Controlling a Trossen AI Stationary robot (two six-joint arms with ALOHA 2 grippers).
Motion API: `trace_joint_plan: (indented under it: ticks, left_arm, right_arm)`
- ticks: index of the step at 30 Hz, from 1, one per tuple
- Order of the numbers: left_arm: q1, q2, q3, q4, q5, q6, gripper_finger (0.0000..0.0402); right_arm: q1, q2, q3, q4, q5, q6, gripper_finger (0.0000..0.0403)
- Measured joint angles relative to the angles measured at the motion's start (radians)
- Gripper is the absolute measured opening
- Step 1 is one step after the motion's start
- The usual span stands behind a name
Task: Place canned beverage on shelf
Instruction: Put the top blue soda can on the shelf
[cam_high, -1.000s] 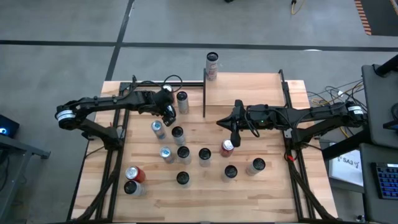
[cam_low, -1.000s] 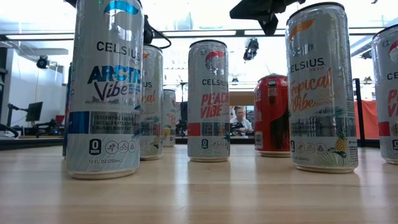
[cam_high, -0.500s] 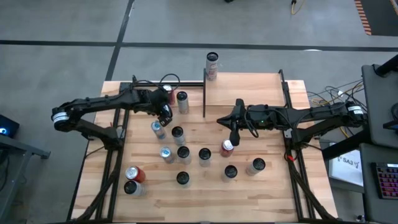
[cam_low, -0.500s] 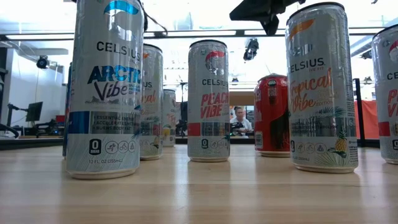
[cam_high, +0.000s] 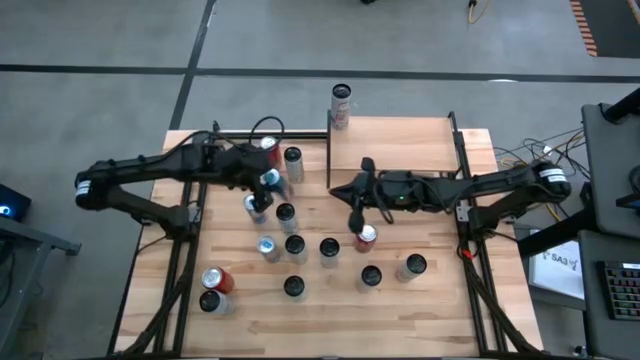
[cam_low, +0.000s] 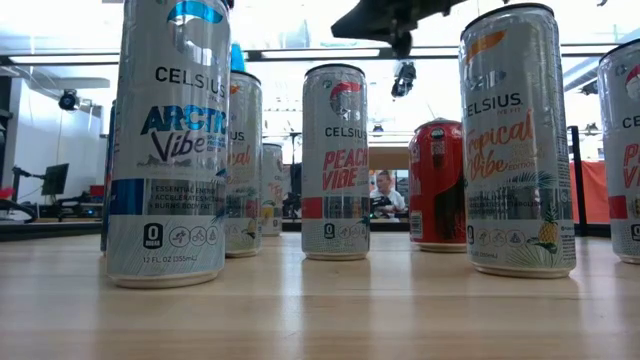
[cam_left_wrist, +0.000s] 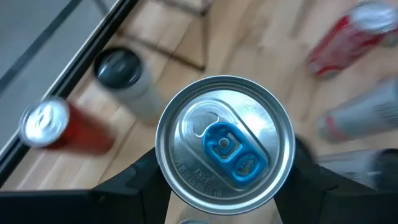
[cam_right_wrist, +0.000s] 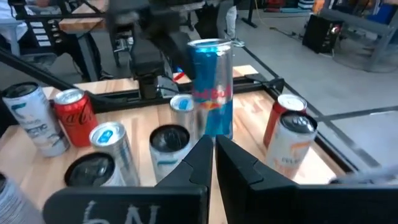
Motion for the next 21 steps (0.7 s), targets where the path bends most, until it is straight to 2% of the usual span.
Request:
trace_joint_plan:
  ticks: [6,16,21]
  left_arm:
    - [-0.08,0.03,0.089,0.002,-0.003,0.029,0.0204]
    - [-0.152,0.029,0.117,0.001,-0.072,0.026,0.0204]
    - [-0.153,0.028,0.116,-0.015,-0.075,0.02,0.0204]
  right_arm:
    - [-0.002,0.137,0.155,-0.029,0.018,-0.046,0.0013]
    - [-0.002,0.316,0.392,-0.18,0.026,-0.167,0.0013]
    - [-0.002,0.356,0.467,-0.265,0.029,-0.174,0.0047]
